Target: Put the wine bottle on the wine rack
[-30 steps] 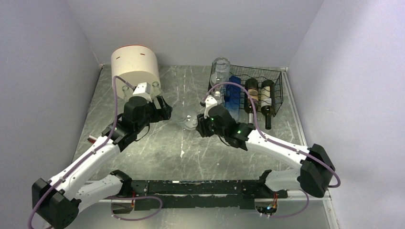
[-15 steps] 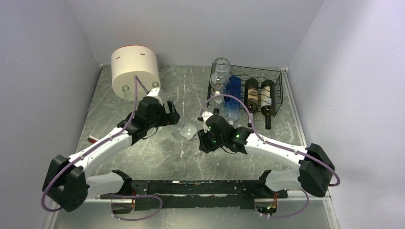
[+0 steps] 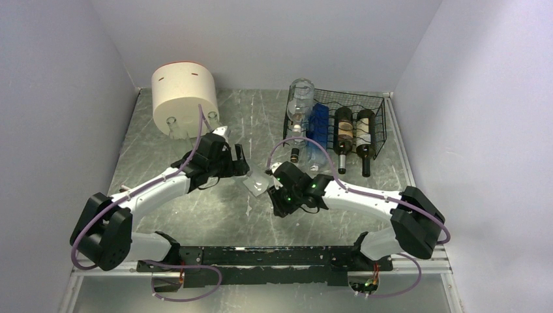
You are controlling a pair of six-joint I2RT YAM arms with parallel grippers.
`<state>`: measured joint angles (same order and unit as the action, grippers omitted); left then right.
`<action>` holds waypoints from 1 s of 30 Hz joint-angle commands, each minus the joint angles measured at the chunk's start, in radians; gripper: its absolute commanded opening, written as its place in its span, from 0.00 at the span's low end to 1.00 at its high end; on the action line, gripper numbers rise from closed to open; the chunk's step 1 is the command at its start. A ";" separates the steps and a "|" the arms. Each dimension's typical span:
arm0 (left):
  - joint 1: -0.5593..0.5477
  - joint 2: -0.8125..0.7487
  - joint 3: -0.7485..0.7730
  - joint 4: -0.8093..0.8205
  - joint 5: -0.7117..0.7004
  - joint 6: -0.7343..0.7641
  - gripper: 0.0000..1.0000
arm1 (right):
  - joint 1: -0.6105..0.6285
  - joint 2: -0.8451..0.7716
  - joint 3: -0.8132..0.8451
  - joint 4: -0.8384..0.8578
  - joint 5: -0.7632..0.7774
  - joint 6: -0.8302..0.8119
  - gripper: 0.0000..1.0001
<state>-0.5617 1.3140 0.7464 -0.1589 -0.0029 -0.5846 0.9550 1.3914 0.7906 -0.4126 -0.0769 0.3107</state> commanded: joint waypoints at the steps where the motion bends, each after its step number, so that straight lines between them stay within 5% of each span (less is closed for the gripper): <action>1: 0.000 0.032 0.042 0.033 0.068 0.005 0.88 | 0.003 0.030 -0.004 -0.010 0.046 0.008 0.08; 14: 0.005 0.106 0.077 0.081 0.108 -0.002 0.84 | 0.002 0.082 -0.013 0.029 0.104 0.057 0.28; 23: 0.006 0.128 0.052 0.091 0.188 0.028 0.72 | 0.003 0.100 -0.017 0.093 0.115 0.059 0.51; 30: 0.005 0.167 0.043 0.068 0.190 0.010 0.66 | 0.001 0.115 0.000 0.148 0.139 0.061 0.57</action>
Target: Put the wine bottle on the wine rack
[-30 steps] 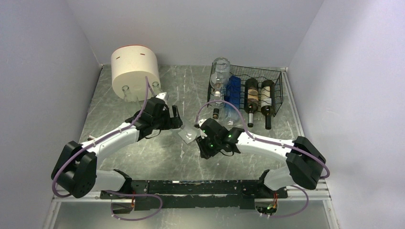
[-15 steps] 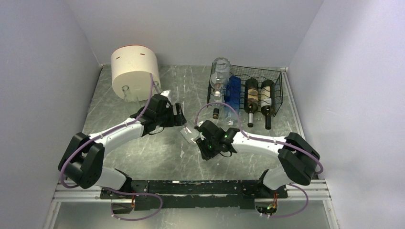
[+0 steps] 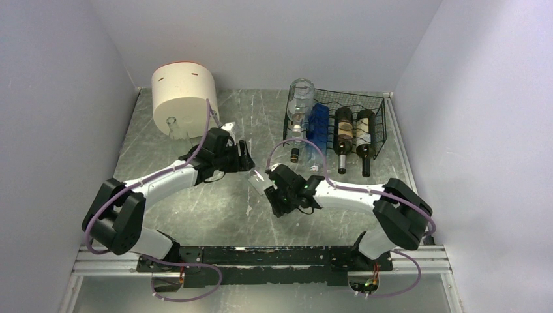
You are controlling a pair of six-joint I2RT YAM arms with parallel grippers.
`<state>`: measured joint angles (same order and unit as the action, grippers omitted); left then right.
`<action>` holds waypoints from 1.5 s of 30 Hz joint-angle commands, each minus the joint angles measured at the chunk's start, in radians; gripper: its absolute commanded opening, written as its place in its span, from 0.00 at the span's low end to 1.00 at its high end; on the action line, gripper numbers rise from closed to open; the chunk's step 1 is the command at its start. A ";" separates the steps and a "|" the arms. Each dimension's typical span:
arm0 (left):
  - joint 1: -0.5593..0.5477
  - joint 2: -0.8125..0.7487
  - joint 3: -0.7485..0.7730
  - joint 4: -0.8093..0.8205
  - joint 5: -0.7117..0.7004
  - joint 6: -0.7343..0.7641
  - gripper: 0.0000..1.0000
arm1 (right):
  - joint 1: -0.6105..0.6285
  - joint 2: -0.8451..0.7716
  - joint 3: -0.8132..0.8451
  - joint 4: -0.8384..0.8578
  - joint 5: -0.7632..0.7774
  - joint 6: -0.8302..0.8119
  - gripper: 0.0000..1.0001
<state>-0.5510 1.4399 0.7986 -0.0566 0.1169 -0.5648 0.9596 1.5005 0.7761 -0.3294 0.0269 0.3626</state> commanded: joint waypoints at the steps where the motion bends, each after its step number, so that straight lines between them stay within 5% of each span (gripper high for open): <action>1: -0.006 0.043 -0.011 -0.036 0.072 -0.012 0.65 | -0.004 0.011 0.018 0.071 0.038 0.009 0.57; 15: -0.005 0.028 -0.062 -0.045 0.032 -0.035 0.57 | -0.015 0.079 0.015 0.219 0.093 -0.016 0.48; 18: -0.004 0.017 -0.078 -0.032 0.034 -0.045 0.55 | -0.016 0.080 0.000 0.232 0.103 -0.015 0.36; 21: -0.006 -0.003 -0.085 -0.025 0.028 -0.049 0.54 | -0.016 0.073 -0.010 0.231 0.098 -0.029 0.02; 22: -0.005 -0.013 -0.085 -0.024 0.026 -0.049 0.54 | -0.016 0.066 -0.011 0.225 0.100 -0.032 0.00; 35: -0.006 -0.225 -0.045 -0.107 -0.109 -0.033 0.75 | -0.015 -0.189 -0.041 0.224 0.101 -0.102 0.00; 45: -0.005 -0.394 -0.040 -0.109 -0.159 -0.021 0.81 | -0.016 -0.400 -0.007 0.187 0.185 -0.125 0.00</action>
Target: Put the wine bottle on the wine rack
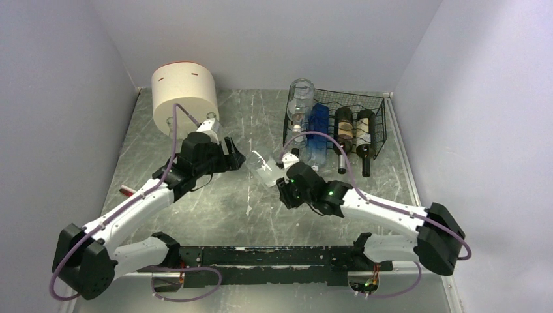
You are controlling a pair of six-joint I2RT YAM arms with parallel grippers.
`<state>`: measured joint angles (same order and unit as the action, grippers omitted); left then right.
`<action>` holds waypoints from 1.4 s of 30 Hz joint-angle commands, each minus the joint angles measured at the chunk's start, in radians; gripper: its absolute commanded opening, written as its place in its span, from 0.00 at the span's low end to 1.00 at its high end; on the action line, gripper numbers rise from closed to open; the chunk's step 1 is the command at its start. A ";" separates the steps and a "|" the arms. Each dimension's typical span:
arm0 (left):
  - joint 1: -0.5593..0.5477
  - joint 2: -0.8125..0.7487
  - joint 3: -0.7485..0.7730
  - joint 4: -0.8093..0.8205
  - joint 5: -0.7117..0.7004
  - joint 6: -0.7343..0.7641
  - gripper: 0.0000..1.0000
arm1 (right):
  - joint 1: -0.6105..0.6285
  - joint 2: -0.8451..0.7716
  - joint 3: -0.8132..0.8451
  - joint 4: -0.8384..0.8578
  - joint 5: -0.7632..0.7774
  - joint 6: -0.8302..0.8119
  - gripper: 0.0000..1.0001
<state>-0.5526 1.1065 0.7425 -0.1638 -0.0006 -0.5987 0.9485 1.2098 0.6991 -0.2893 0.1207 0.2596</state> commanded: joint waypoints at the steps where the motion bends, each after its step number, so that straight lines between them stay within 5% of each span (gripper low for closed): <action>1: -0.003 -0.079 0.017 0.001 -0.043 0.020 0.81 | -0.006 -0.127 0.082 0.142 0.110 -0.023 0.00; 13: -0.004 -0.259 0.051 0.052 -0.019 0.146 0.84 | -0.076 -0.112 0.396 0.099 0.410 -0.071 0.00; 28: -0.004 -0.317 0.044 0.036 -0.015 0.172 0.84 | -0.538 0.082 0.594 -0.054 0.181 0.161 0.00; 42: -0.004 -0.324 0.026 0.027 -0.004 0.179 0.84 | -0.684 0.336 0.659 0.020 -0.059 0.220 0.00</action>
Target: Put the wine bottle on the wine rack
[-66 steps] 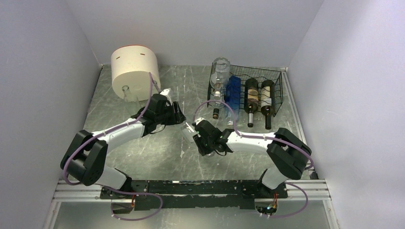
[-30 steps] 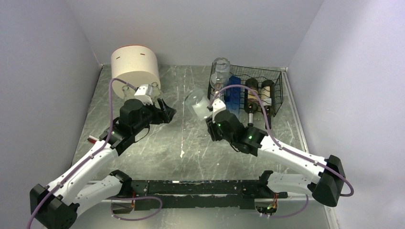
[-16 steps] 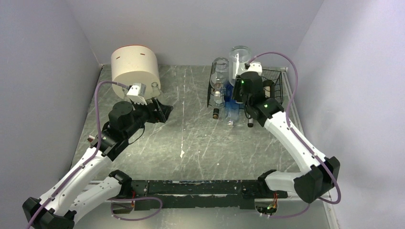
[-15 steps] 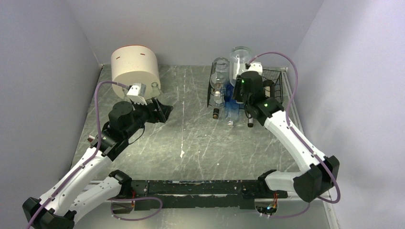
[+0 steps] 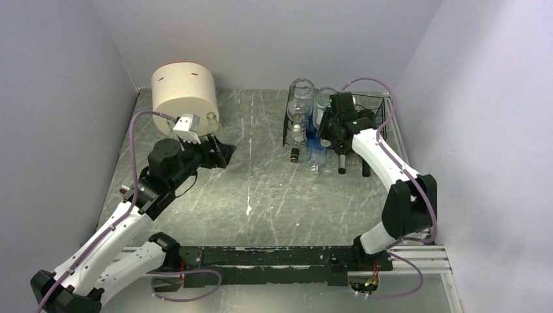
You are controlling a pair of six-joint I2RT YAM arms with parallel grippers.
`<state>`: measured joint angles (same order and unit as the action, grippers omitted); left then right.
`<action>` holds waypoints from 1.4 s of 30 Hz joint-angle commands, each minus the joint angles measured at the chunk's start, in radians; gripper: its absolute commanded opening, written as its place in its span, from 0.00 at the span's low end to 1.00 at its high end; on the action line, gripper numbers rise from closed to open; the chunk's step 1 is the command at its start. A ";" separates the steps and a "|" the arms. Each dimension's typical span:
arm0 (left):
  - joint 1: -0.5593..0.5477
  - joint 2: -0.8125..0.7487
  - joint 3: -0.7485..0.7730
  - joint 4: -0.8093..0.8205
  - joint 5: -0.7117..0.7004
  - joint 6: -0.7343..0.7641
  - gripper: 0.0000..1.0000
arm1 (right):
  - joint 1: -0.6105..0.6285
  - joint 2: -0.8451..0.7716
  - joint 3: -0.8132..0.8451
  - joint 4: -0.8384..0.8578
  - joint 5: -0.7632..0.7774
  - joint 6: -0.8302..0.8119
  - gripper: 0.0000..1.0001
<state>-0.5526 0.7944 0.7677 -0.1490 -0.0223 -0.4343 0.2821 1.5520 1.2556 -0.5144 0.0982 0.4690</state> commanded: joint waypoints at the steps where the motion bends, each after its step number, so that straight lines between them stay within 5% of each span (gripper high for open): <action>1: -0.003 -0.013 -0.001 0.017 0.021 0.014 0.84 | -0.022 0.009 0.109 0.244 -0.046 0.011 0.00; 11: -0.004 -0.006 -0.002 0.017 0.021 0.015 0.84 | -0.032 0.115 0.142 0.263 -0.066 -0.002 0.00; 18: -0.004 0.005 0.007 0.012 0.017 0.014 0.85 | -0.033 0.093 0.124 0.239 -0.059 -0.043 0.78; 19: -0.003 0.007 0.008 0.011 0.016 0.013 0.85 | -0.034 0.083 0.120 0.238 -0.052 -0.050 0.82; 36: -0.004 0.020 0.081 -0.040 -0.055 0.031 0.85 | -0.043 -0.164 0.054 0.174 -0.021 -0.086 0.82; 42: -0.004 0.007 0.128 -0.055 -0.115 0.044 0.85 | -0.039 -0.245 0.041 0.198 -0.198 -0.148 0.76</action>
<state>-0.5526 0.8169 0.8360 -0.1860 -0.0757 -0.4152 0.2432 1.3491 1.3144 -0.3511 0.0368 0.3824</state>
